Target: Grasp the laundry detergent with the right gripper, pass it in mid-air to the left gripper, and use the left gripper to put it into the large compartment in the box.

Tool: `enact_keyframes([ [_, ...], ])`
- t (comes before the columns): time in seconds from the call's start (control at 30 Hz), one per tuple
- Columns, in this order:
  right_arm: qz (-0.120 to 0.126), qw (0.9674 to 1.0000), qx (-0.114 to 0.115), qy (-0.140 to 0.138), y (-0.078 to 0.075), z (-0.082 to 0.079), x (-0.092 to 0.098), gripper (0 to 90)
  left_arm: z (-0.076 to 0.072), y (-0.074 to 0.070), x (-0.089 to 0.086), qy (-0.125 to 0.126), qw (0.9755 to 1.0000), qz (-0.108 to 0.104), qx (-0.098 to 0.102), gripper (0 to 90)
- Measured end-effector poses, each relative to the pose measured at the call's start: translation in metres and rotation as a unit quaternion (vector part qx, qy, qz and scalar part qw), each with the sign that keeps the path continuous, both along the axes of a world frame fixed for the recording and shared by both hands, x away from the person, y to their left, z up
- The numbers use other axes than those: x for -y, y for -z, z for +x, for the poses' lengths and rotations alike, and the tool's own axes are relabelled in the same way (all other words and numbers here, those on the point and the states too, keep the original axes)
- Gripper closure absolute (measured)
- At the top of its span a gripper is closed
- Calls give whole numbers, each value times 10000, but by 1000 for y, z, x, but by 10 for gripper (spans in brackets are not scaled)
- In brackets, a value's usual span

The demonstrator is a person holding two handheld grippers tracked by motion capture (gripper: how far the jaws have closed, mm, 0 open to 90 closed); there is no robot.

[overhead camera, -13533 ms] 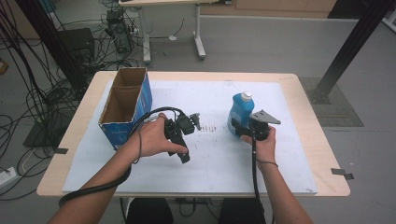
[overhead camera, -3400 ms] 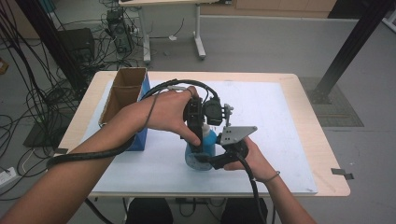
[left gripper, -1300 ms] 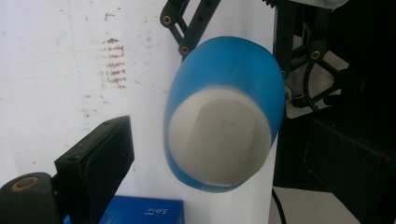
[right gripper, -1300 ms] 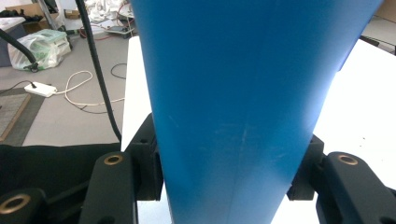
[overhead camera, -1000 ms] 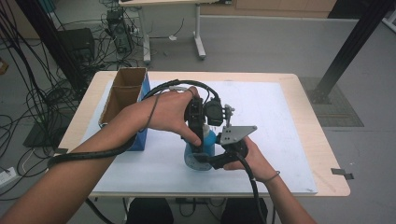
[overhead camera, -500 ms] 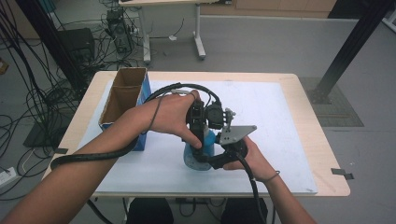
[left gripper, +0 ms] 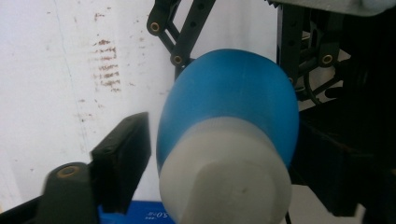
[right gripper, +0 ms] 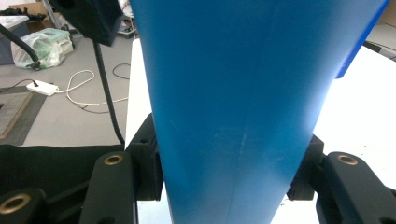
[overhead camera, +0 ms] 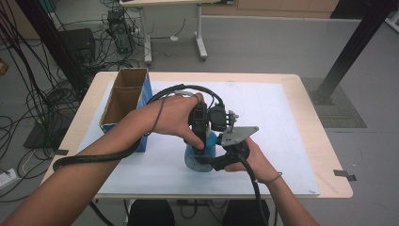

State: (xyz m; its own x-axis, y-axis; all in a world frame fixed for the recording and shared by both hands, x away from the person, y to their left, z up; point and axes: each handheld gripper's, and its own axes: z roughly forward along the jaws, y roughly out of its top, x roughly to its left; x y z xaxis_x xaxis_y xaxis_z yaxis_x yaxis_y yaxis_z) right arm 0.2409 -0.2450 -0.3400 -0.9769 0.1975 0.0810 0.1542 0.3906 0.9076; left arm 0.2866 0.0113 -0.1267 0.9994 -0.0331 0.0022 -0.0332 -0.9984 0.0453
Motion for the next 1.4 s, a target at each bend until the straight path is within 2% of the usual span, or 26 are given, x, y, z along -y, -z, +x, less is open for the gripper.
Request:
enact_keyframes([
  [0.13,2,10000,0,-3,-1,0,0,433,-1,0,1,1,10000,17,36,281],
  [0.33,4,10000,-2,-2,-1,0,-1,433,0,-1,0,-2,10000,25,8,351],
  [0.77,-38,10000,-8,-66,-2,2,-3,434,2,0,5,45,9999,151,-59,364],
  [1.4,70,9999,13,-71,1,2,1,433,0,-3,8,-41,9998,174,-20,366],
])
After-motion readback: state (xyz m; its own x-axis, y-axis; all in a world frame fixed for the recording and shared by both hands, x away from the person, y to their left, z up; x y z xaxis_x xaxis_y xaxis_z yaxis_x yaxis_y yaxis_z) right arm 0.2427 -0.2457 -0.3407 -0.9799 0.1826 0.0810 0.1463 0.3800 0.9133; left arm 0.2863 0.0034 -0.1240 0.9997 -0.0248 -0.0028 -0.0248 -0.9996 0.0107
